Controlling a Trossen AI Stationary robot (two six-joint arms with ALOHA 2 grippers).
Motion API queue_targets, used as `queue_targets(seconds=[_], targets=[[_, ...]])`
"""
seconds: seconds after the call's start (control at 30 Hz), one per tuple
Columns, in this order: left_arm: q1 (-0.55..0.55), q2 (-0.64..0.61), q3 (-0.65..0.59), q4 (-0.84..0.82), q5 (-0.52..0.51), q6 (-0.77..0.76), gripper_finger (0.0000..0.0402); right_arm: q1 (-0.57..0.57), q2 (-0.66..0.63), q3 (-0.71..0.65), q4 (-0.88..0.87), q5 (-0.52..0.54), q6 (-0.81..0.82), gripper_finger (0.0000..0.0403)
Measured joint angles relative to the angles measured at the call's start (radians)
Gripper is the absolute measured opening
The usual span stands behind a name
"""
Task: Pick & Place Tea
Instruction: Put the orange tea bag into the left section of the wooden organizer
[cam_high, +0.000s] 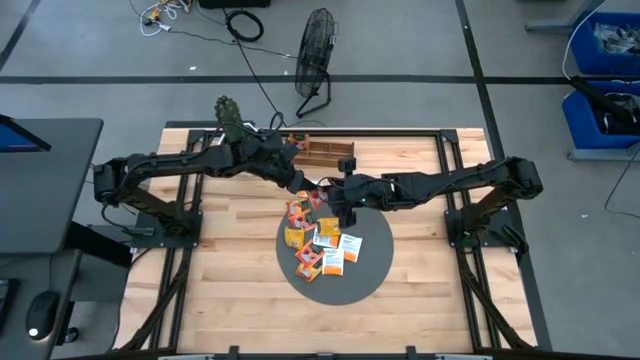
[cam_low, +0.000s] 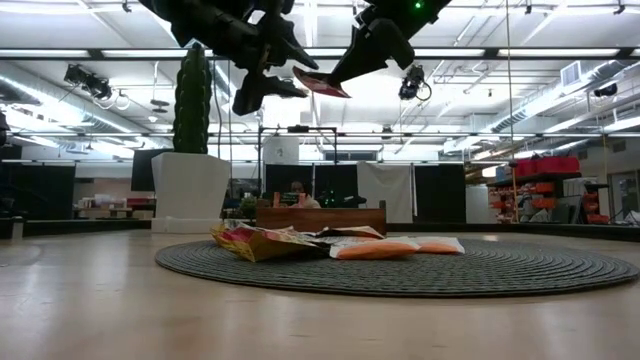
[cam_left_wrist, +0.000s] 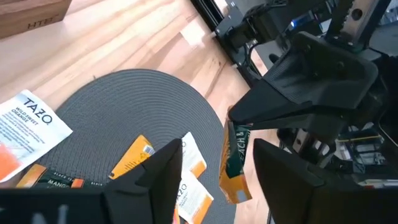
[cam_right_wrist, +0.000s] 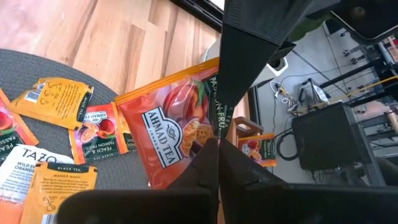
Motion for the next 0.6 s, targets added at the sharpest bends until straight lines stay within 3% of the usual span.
queue_targets(seconds=[0.4, 0.6], targets=[[-0.001, 0.000, 0.001, 0.011, 0.006, 0.036, 0.0023, -0.001, 0.001, 0.000, -0.001, 0.000, 0.023, 0.0003], [0.000, 0.001, 0.001, 0.029, 0.002, 0.061, 0.0008, -0.003, -0.010, 0.001, -0.026, -0.020, 0.110, 0.0053]])
